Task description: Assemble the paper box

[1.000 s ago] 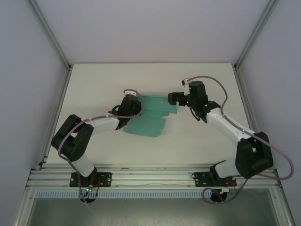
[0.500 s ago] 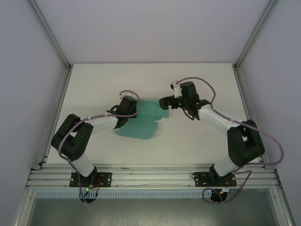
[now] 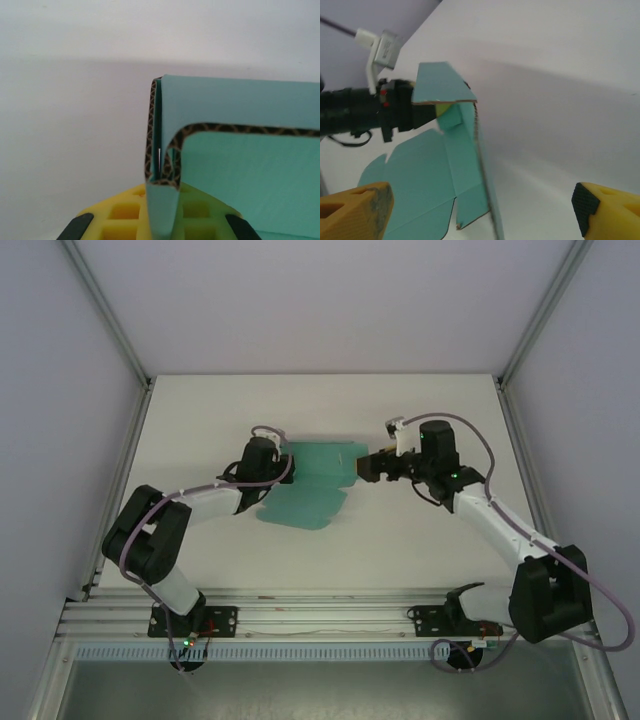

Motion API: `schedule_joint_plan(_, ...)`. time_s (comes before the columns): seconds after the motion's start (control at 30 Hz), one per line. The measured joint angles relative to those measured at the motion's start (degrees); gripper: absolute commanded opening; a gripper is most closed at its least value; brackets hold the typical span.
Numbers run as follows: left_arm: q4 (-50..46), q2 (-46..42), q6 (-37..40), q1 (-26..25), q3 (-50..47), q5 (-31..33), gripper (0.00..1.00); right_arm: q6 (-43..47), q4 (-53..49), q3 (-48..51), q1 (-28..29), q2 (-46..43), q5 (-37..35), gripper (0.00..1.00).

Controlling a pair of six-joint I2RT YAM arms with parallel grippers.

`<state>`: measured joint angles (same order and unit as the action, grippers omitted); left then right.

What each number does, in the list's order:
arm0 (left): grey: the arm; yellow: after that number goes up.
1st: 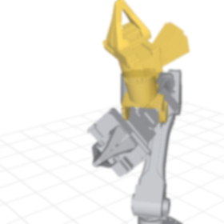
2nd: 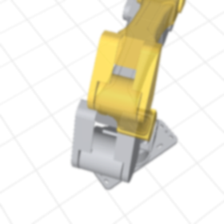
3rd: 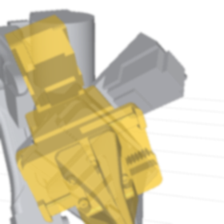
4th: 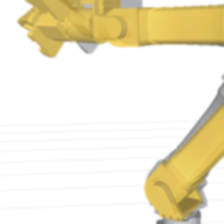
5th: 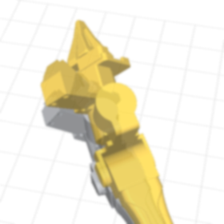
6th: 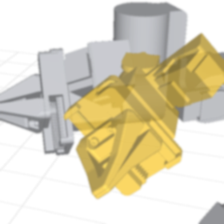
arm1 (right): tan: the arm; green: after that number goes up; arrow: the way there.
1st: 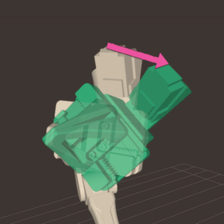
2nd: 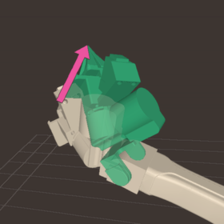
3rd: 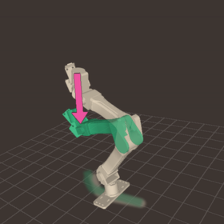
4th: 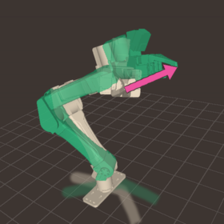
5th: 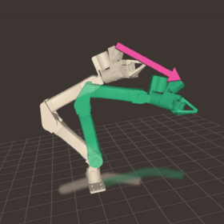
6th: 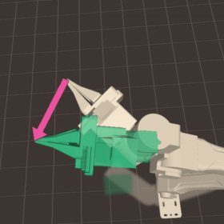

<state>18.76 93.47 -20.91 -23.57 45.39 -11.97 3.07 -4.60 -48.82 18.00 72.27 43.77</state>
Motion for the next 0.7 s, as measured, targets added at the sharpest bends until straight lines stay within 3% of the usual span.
schedule_joint_plan(0.13,2.51,-0.04,0.04,0.00,-0.59,-4.81,0.00,0.00,0.90,0.48,0.07,1.03,2.91,0.70)
schedule_joint_plan(0.23,4.90,-0.22,0.46,0.07,-1.73,-8.87,0.00,-0.07,1.81,0.24,0.07,2.62,5.51,0.44)
schedule_joint_plan(0.37,7.69,-0.26,1.16,0.07,-3.23,-12.44,0.00,-0.98,3.98,-0.02,0.07,3.72,9.66,0.19)
schedule_joint_plan(0.6,14.25,-0.24,1.25,1.36,-4.44,-17.97,0.00,-3.58,11.78,0.90,-0.04,3.72,20.26,0.00)
schedule_joint_plan(0.63,15.67,-0.11,1.05,1.53,-4.68,-18.73,0.00,-4.13,12.72,0.94,-0.09,3.72,21.33,0.00)
schedule_joint_plan(0.7,18.36,0.46,0.31,1.90,-4.85,-20.41,0.00,-4.87,13.88,0.98,-0.04,3.63,23.02,0.11)
